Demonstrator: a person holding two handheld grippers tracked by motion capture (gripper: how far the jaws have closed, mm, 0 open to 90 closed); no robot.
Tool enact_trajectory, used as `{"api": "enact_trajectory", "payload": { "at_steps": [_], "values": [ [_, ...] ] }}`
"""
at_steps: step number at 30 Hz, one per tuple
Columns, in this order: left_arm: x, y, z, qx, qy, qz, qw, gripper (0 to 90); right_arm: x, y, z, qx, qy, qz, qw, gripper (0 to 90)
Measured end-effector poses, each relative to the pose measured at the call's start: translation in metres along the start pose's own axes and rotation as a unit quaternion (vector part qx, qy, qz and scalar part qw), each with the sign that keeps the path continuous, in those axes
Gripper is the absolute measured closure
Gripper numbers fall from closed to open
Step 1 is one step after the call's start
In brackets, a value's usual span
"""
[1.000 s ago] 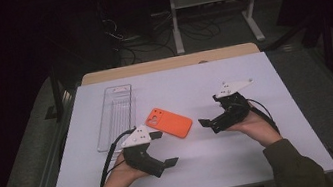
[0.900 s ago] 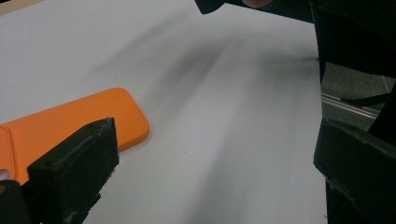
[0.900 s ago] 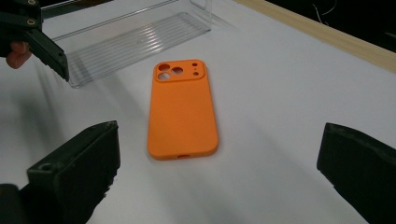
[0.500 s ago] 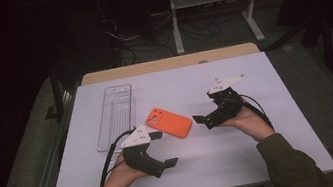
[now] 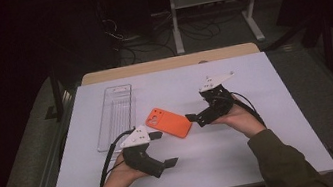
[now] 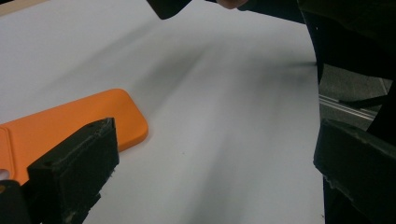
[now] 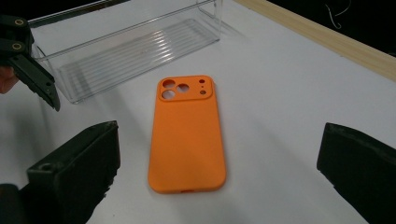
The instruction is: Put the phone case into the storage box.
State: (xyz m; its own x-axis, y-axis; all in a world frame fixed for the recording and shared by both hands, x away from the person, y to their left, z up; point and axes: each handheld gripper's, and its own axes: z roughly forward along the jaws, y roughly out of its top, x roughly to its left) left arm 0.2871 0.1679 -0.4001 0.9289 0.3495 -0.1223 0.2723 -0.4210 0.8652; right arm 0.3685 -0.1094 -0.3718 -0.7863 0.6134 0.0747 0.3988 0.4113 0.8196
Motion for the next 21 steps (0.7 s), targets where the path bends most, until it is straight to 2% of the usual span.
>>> {"api": "enact_trajectory", "payload": {
  "at_steps": [13, 17, 21],
  "values": [
    [0.001, -0.001, 0.0, 0.003, -0.003, 0.006, 1.0, 0.0, 0.003, 0.007, 0.025, 0.016, 0.007, 0.007, 0.9998, 0.0],
    [0.001, -0.001, -0.001, 0.0, -0.004, 0.002, 1.0, 0.0, 0.004, 0.009, 0.036, 0.027, 0.009, 0.003, 0.9996, 0.0],
    [0.002, -0.002, 0.0, 0.008, 0.0, 0.011, 0.9999, 0.0, 0.005, 0.009, 0.043, 0.034, 0.009, -0.004, 0.9994, 0.0]
  ]
}}
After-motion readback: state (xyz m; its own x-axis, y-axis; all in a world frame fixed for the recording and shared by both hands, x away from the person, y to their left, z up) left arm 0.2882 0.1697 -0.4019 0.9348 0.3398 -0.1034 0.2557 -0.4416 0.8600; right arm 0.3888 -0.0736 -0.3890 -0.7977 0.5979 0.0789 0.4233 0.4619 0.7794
